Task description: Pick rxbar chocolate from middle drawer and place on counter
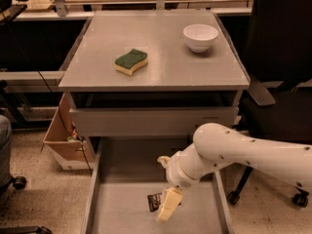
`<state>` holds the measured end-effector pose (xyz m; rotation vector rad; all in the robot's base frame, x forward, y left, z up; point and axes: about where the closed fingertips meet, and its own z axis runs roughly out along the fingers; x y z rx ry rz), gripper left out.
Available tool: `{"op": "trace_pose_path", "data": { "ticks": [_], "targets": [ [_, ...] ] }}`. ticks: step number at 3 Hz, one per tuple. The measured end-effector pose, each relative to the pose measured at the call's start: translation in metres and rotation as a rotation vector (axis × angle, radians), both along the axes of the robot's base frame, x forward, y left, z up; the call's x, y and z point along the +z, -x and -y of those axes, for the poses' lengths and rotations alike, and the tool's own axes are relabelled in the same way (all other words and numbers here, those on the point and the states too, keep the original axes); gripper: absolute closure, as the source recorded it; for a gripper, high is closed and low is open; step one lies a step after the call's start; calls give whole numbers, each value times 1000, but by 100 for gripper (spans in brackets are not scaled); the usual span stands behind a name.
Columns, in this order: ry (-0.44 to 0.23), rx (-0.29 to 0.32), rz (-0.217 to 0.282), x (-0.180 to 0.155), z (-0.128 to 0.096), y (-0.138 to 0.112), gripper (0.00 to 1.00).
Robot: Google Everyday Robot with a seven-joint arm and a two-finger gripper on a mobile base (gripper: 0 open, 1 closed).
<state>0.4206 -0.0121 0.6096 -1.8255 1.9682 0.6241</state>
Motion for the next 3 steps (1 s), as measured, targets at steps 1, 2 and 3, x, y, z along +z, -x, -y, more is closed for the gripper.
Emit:
{"op": "trace_pose_path", "data": {
  "ticks": [1, 2, 3],
  "targets": [
    [-16, 12, -5, -5, -13, -2, 0],
    [-8, 22, 1, -17, -25, -4, 0],
    [-7, 20, 1, -45, -33, -16, 0]
  ]
}}
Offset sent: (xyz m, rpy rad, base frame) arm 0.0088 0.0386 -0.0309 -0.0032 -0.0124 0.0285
